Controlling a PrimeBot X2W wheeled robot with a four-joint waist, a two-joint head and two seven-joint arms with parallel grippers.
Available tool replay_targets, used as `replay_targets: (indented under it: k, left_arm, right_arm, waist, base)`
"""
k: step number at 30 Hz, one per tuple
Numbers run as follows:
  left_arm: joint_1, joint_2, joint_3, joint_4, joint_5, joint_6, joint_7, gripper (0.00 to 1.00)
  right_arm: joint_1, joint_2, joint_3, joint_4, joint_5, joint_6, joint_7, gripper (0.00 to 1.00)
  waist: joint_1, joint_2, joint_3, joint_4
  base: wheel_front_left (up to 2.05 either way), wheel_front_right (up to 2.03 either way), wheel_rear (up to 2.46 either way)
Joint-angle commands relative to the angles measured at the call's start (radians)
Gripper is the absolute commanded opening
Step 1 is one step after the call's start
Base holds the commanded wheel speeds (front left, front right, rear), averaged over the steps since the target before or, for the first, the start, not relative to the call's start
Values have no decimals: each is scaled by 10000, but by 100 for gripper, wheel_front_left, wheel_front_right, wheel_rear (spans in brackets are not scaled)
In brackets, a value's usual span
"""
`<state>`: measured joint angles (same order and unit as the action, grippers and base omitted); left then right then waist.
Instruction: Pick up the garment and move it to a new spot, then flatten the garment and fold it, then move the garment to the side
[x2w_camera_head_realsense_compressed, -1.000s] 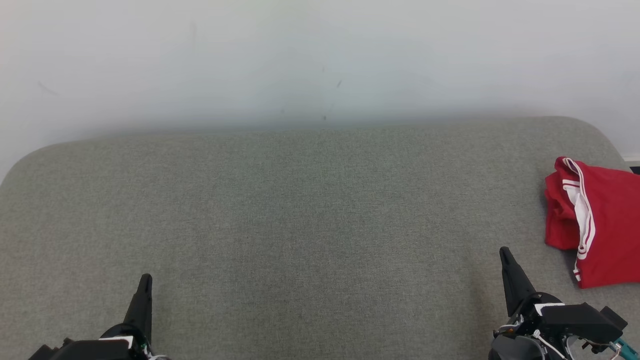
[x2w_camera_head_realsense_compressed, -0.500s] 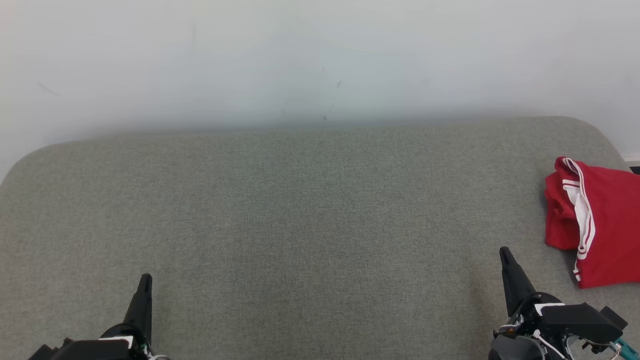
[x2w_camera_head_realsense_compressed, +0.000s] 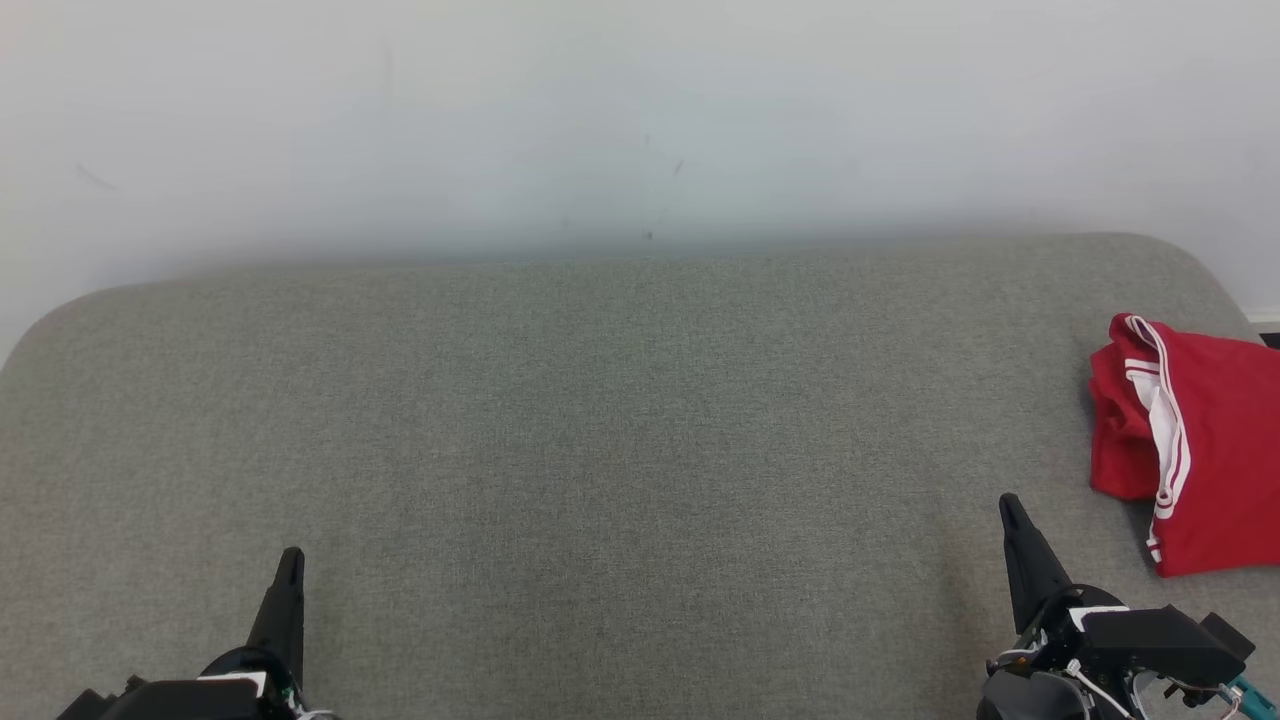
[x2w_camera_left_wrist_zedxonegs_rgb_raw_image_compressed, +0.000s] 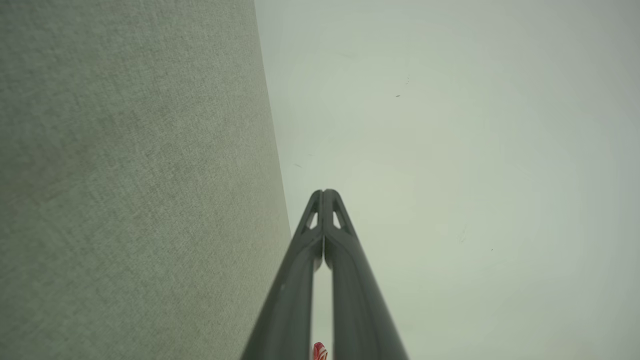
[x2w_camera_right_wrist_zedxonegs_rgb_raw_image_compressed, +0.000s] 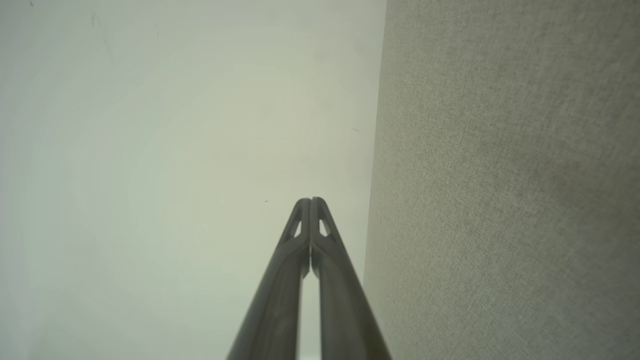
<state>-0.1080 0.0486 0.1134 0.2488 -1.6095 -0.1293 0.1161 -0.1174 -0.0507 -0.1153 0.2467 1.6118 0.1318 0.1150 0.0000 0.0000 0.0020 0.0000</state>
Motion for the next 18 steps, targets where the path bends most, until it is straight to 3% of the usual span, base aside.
replay_targets:
  k: [1,18]
  left_arm:
    - [-78,30,31,-34,-56,-34,6,0]
    - [-78,30,32,-35,-57,-34,5,0]
  right_arm:
    - [118,9,-2,-25,16,-21,28,0]
    - [118,9,-1,-25,16,-21,28,0]
  waist:
    - [0,0,0,0]
    - [0,0,0,0]
  base:
    - [0,0,0]
    - [0,0,0]
